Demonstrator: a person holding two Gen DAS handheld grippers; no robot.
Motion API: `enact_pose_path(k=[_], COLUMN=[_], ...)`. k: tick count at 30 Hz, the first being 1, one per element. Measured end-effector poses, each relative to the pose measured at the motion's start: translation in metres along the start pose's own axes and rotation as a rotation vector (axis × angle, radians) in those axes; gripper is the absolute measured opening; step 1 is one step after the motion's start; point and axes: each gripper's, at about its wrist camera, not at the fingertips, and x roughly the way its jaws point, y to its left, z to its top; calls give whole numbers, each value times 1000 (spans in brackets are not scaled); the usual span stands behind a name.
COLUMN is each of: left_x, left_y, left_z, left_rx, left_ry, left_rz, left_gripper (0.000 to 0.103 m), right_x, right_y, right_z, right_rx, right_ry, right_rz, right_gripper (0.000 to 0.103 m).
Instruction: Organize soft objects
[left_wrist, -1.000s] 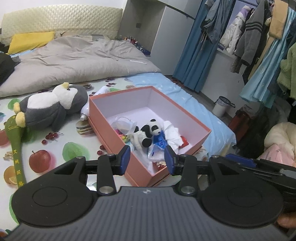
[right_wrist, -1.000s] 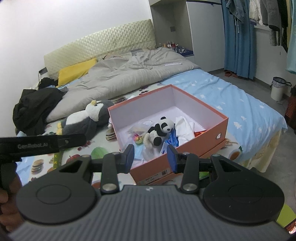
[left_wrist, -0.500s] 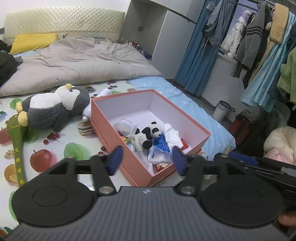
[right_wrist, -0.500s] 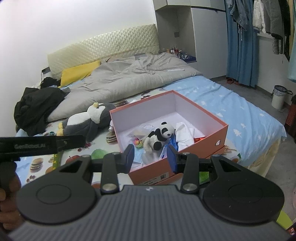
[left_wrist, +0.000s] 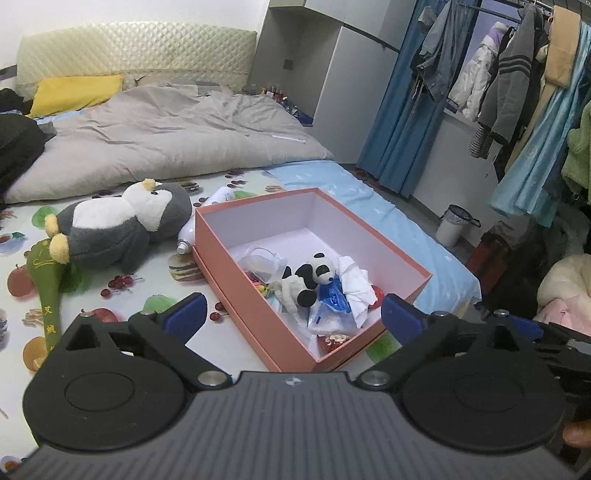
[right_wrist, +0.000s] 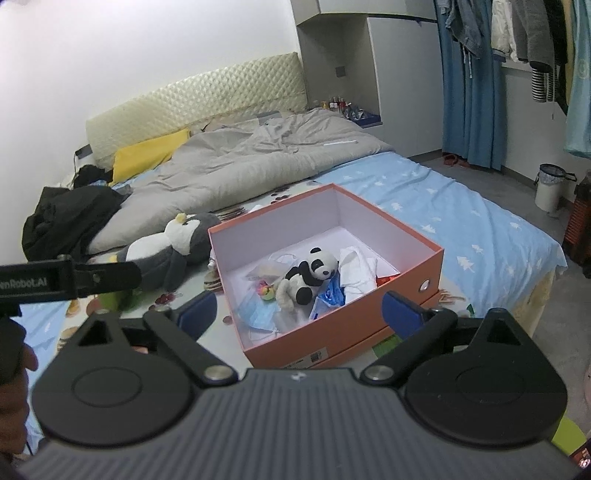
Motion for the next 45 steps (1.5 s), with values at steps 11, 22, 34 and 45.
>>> enact_pose_path(k=[11, 22, 34, 45], left_x=[-1, -2, -2, -2], left_y=[-7, -7, -8, -8], left_z=[0, -2, -1, -1], left_rx=[35, 43, 46, 46], left_ry=[10, 14, 5, -1], left_rz=[23, 31, 30, 33], left_gripper=[103, 103, 103, 103], right_x=[-3, -3, -3, -4], right_y=[1, 2, 2, 3], right_z=[1, 0, 0, -1], right_rx=[-3, -4, 24, 11], right_ry=[-7, 1, 1, -1], right_rz=[-5, -3, 5, -4], right_gripper=[98, 98, 98, 98])
